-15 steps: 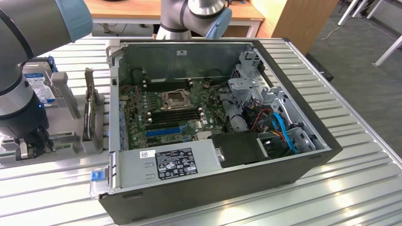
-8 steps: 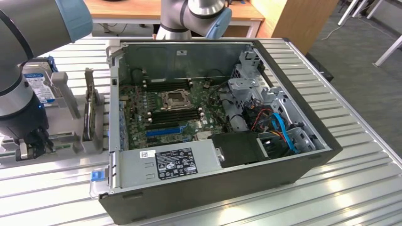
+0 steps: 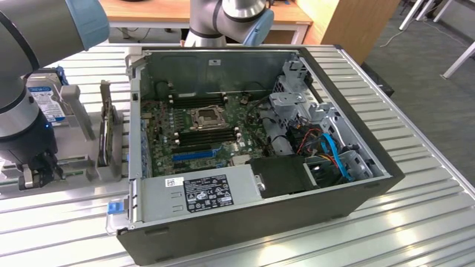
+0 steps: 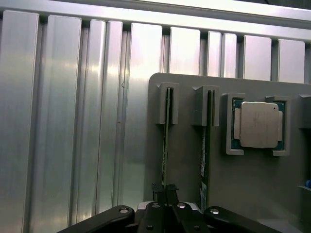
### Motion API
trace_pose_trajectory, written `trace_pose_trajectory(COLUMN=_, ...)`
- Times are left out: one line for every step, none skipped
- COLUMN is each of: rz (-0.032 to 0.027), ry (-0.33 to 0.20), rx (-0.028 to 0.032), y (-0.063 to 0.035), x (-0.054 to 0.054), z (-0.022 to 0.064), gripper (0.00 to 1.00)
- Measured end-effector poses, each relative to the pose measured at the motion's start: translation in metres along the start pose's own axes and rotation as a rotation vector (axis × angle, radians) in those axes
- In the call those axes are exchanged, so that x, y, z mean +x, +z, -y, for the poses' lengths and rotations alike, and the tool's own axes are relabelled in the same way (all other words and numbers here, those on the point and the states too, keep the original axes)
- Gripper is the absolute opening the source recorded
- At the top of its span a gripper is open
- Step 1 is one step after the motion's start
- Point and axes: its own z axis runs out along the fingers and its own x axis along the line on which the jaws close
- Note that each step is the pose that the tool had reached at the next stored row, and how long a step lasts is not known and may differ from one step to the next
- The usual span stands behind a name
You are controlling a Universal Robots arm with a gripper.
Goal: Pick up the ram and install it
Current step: 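Pick up the ram and move it above insertion slot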
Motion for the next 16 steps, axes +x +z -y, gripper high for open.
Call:
trace_pose_trajectory(rz=0.0, ry=0.0, rx=0.0, y=0.0, x=0.0, z=0.0, gripper=0.12)
trace_pose_trajectory(rz=0.0, ry=0.0, rx=0.0001, y=0.0, x=0.0, z=0.0, gripper=0.12)
trace_pose_trajectory(rz=0.0, ry=0.0, rx=0.0, y=0.0, x=0.0, z=0.0, gripper=0.12)
trace_pose_trajectory(rz=-0.0001, ry=0.0, rx=0.0, y=0.0, x=0.0, z=0.0, gripper=0.12)
trace_pose_trajectory(rz=0.0, ry=0.0, rx=0.0, y=0.0, x=0.0, z=0.0, gripper=0.12)
trace_pose_trajectory(rz=0.0, ry=0.0, rx=0.0, y=0.0, x=0.0, z=0.0, gripper=0.12)
trace_pose_trajectory(rz=0.0, ry=0.0, rx=0.0, y=0.0, x=0.0, z=0.0, gripper=0.12)
trace_pose_trajectory(rz=0.0, ry=0.0, rx=0.0, y=0.0, x=0.0, z=0.0, gripper=0.12)
trace_pose_trajectory(rz=0.0, ry=0.0, rx=0.0, y=0.0001, x=-0.0001, z=0.0001, gripper=0.12)
trace_pose_trajectory(rz=-0.0001, ry=0.0, rx=0.0, y=0.0, x=-0.0002, z=0.0001, gripper=0.12)
trace_pose_trajectory(rz=-0.0001, ry=0.0, rx=0.0, y=0.0, x=-0.0003, z=0.0001, gripper=0.12)
trace_pose_trajectory(rz=-0.0001, ry=0.0, rx=0.0001, y=0.0, x=-0.0005, z=0.0001, gripper=0.12)
trace_pose_trajectory(rz=-0.0001, ry=0.0, rx=0.0001, y=0.0001, x=-0.0007, z=0.0001, gripper=0.12)
trace_pose_trajectory(rz=0.0, ry=0.0, rx=0.0001, y=0.0001, x=-0.0009, z=0.0001, gripper=0.12)
trace_pose_trajectory(rz=0.0, ry=0.0, rx=0.0001, y=0.0001, x=-0.001, z=0.0001, gripper=0.12)
trace_pose_trajectory(rz=0.0, ry=0.0, rx=0.0001, y=0.0001, x=-0.0011, z=0.0001, gripper=0.12)
